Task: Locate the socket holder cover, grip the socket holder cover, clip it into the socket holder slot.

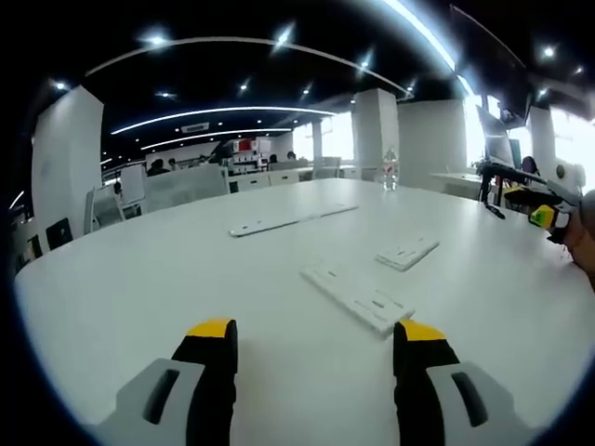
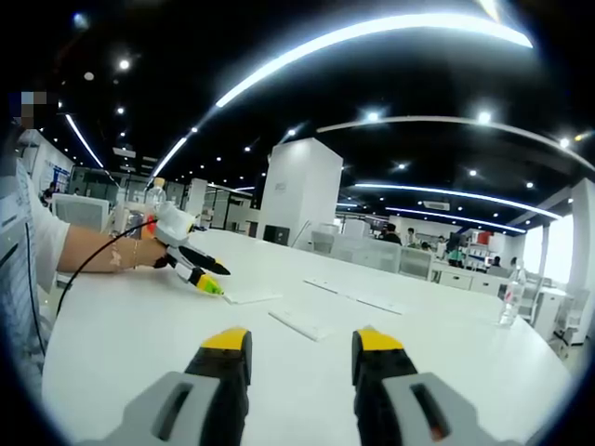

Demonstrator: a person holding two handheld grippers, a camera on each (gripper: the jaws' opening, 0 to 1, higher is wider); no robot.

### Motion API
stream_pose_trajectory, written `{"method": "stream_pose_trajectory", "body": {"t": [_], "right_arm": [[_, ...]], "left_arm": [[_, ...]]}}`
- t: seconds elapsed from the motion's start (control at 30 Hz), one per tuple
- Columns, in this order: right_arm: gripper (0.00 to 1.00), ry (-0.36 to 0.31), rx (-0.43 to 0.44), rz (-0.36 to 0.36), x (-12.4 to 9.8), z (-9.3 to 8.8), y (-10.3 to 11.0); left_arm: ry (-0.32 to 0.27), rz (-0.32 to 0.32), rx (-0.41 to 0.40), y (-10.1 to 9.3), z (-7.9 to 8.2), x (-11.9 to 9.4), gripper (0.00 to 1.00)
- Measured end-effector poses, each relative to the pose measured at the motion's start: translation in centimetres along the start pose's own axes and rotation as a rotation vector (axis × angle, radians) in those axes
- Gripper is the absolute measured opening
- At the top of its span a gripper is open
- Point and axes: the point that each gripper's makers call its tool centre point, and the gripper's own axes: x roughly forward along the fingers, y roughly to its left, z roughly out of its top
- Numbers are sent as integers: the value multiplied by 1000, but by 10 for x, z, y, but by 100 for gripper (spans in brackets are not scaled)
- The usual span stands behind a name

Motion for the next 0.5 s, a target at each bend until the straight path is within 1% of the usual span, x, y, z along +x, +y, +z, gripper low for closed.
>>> {"method": "stream_pose_trajectory", "body": {"t": [0.1, 0.37, 0.5], "right_arm": [[44, 0, -1, 2, 0, 0, 1], [44, 1, -1, -1, 0, -1, 1], [44, 7, -5, 1, 0, -2, 1]], "left_arm": [[22, 7, 20, 0, -5, 3, 68], [22, 18, 29, 2, -6, 7, 67], [20, 23, 38, 7, -5, 9, 67]]}}
